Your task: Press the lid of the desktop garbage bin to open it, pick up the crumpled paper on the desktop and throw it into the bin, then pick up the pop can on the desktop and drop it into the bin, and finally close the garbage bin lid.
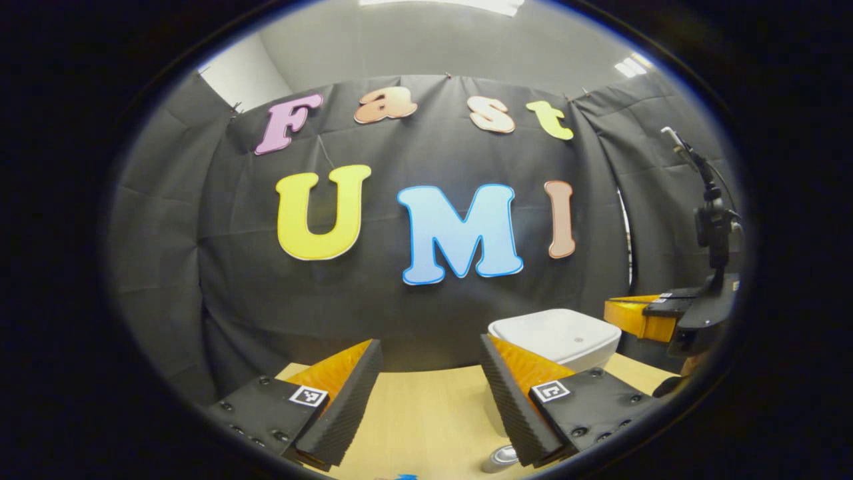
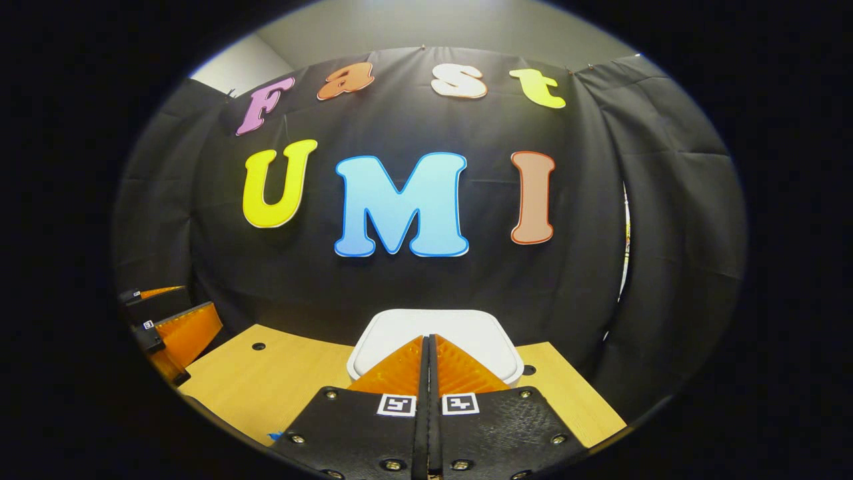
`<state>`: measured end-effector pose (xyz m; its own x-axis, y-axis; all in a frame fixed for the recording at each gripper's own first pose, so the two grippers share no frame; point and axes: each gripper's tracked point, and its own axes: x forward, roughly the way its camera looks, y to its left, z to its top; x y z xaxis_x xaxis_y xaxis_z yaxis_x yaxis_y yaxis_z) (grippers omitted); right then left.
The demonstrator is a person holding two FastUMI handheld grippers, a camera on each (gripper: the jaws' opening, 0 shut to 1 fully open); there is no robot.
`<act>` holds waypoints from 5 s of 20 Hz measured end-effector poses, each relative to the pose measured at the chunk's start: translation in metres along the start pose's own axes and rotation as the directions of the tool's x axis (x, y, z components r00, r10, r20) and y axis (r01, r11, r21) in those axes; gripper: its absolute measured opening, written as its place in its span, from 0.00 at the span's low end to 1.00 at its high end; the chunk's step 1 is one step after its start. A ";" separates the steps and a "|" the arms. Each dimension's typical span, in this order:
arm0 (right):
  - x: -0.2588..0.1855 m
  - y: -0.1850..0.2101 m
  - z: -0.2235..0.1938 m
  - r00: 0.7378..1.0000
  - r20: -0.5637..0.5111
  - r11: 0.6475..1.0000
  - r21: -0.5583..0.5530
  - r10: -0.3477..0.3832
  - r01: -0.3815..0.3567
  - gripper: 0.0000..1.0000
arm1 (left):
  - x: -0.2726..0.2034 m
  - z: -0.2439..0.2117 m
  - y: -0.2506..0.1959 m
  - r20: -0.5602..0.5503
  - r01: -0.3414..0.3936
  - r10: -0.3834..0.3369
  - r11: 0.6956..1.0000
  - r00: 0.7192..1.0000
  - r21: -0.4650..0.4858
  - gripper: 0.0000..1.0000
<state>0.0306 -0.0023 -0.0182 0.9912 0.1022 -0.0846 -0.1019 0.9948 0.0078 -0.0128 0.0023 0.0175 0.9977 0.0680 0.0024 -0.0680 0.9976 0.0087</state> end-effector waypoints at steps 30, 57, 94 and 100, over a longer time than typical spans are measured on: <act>0.066 -0.008 -0.050 0.990 -0.137 0.999 0.026 0.041 -0.038 0.00 | -0.019 -0.009 0.031 -0.030 -0.110 0.109 0.994 0.994 -0.014 0.97; 0.027 -0.027 0.016 0.999 0.039 0.985 0.170 -0.024 0.017 0.00 | 0.002 -0.024 0.000 -0.045 0.001 -0.005 0.997 0.999 -0.072 0.96; -0.017 0.020 0.089 0.986 0.164 0.999 -0.012 0.039 -0.038 0.92 | -0.016 -0.122 0.058 -0.178 -0.071 0.050 0.991 0.983 -0.112 0.98; -0.015 0.009 0.089 0.988 0.152 1.000 0.013 0.010 -0.012 0.93 | -0.024 -0.179 0.051 -0.267 -0.054 0.025 0.993 0.963 -0.103 0.98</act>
<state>0.0225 0.0055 0.0715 0.9915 0.1111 0.0683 -0.1128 0.9934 0.0214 -0.0401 0.0534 -0.1611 0.9600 0.0928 -0.2641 -0.1215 0.9881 -0.0944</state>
